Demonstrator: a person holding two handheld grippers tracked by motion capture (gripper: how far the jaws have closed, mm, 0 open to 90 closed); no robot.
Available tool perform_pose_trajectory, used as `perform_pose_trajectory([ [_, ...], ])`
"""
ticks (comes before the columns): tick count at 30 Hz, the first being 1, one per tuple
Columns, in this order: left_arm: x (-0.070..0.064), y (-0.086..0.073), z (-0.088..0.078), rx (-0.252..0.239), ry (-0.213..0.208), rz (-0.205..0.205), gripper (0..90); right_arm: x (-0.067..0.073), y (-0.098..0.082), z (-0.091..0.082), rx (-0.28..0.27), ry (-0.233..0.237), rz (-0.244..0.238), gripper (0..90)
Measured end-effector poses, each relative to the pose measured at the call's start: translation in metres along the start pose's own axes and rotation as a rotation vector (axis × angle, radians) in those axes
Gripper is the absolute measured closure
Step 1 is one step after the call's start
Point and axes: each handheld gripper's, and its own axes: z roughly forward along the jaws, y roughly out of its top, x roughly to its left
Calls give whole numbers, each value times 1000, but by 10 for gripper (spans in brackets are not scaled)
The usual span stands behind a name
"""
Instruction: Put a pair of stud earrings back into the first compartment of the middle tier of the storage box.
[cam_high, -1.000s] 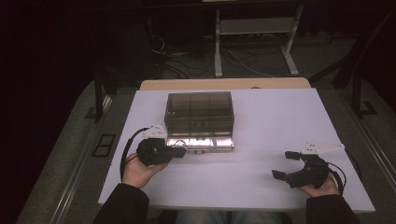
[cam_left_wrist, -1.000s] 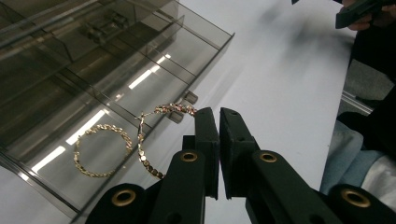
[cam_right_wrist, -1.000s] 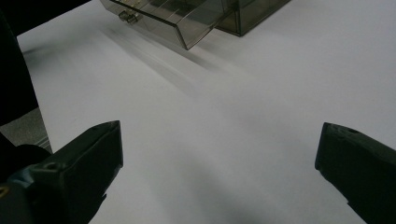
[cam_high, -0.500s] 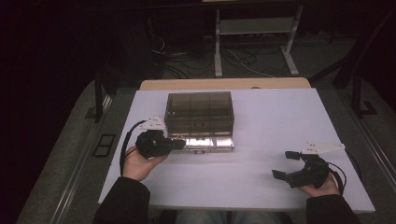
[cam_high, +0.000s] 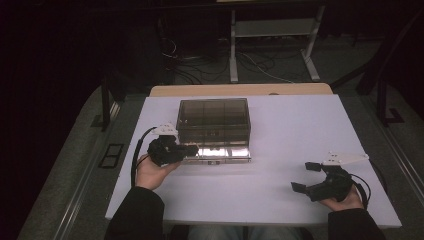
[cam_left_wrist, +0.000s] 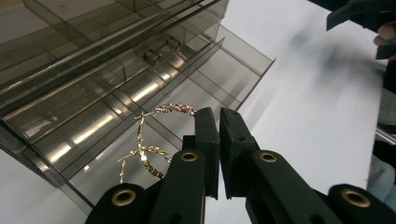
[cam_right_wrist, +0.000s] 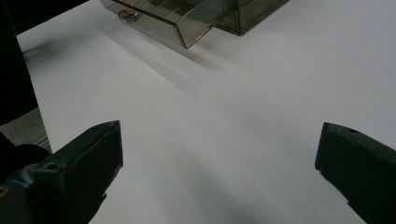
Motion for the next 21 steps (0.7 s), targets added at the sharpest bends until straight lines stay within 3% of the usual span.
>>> perform_pose_trajectory([
  [21, 12, -13, 16, 37, 28, -24, 861, 0, 0, 0, 6, 3, 0, 3],
])
